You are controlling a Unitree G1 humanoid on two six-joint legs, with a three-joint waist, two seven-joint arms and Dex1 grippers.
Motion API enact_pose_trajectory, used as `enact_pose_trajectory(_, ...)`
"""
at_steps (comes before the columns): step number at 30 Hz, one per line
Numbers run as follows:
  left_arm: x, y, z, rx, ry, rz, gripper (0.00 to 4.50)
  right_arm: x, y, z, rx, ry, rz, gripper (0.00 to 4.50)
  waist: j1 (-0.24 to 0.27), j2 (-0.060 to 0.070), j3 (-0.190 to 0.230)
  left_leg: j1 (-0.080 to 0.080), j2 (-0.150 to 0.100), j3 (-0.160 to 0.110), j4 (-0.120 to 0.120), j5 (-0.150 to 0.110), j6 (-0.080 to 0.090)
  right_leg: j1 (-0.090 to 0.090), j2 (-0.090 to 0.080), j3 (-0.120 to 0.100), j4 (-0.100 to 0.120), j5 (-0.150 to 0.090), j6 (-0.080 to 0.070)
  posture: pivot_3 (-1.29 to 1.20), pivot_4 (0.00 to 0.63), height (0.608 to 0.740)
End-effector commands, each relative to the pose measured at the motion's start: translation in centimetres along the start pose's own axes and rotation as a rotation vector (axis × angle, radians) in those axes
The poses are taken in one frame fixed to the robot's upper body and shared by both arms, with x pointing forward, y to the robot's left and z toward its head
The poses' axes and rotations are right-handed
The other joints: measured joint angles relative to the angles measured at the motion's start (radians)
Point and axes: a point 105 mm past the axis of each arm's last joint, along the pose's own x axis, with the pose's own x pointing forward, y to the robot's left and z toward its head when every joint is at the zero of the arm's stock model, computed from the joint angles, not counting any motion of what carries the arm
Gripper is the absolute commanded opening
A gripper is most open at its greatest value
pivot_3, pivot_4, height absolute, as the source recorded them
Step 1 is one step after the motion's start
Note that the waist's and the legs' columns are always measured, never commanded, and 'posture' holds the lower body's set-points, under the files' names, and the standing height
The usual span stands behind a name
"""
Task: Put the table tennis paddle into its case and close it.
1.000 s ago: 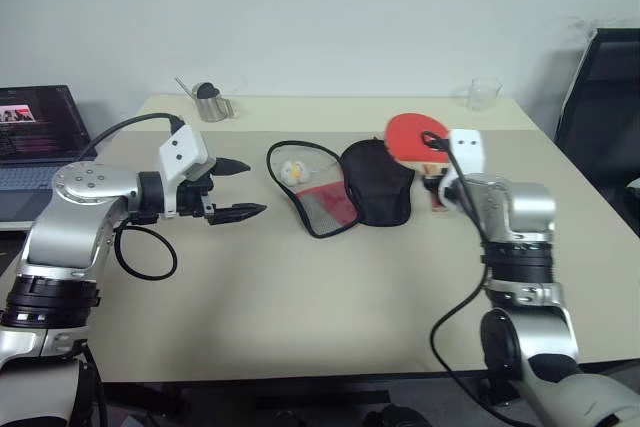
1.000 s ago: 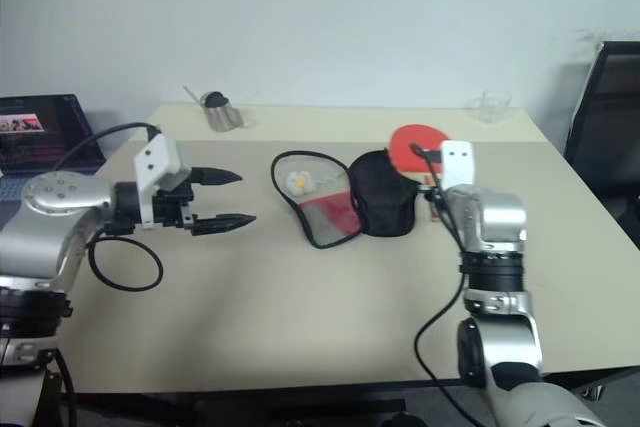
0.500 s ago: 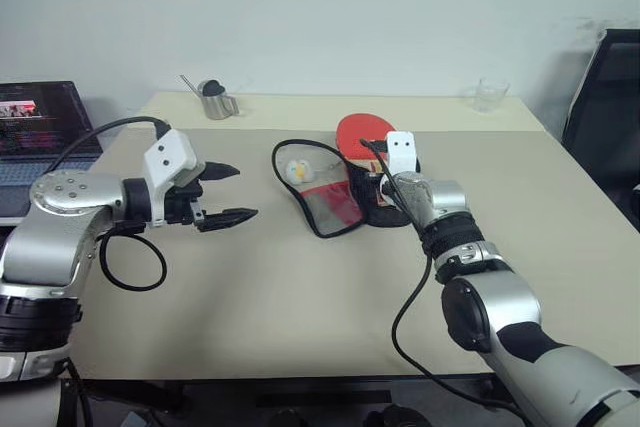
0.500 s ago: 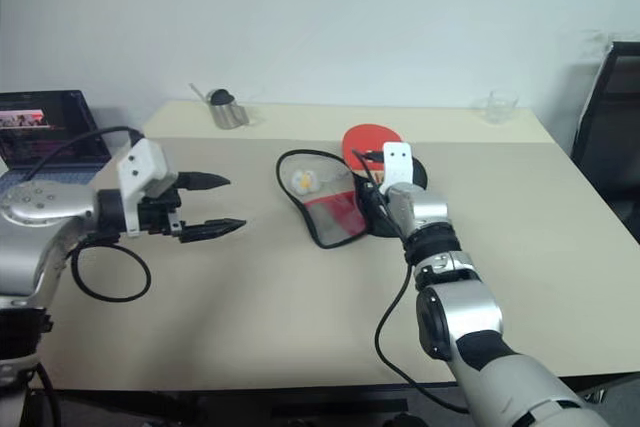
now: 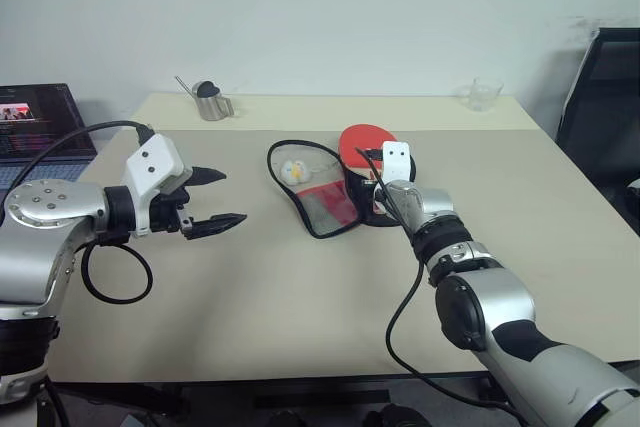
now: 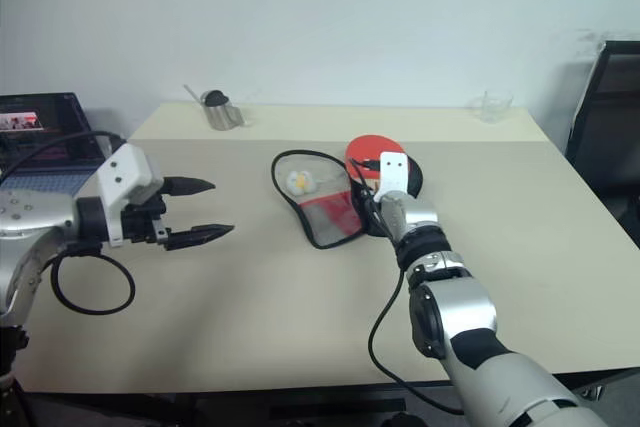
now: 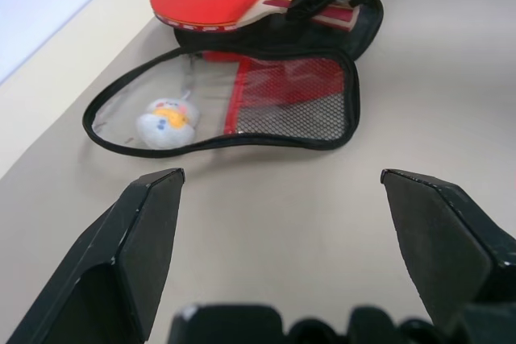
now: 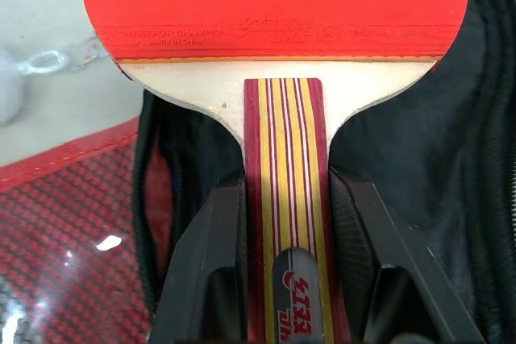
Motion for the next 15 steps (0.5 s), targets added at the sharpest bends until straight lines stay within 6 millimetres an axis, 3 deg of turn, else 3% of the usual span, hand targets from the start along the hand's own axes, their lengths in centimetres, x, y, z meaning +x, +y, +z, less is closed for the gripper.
enact_pose_trajectory(1,-1.0,0.4,1.3,0.043,-0.021,0.041,4.29,-0.6,0.6,2.5,0.022,-0.083,0.004,1.07,0.000,0.000,0.000,0.000,0.000,0.000,0.000,0.000,0.000,0.000,0.000,0.000,0.000,0.000,0.000,0.00,0.150,0.740)
enact_pose_trajectory(15,-1.4,0.1,0.9,0.044,-0.001,0.041,4.29,-0.2,-0.2,0.4,0.025,-0.027,-0.040,1.07,0.000,0.000,0.000,0.000,0.000,0.000,0.000,0.000,0.000,0.000,0.000,0.000,0.000,0.000,0.000,0.00,0.150,0.740)
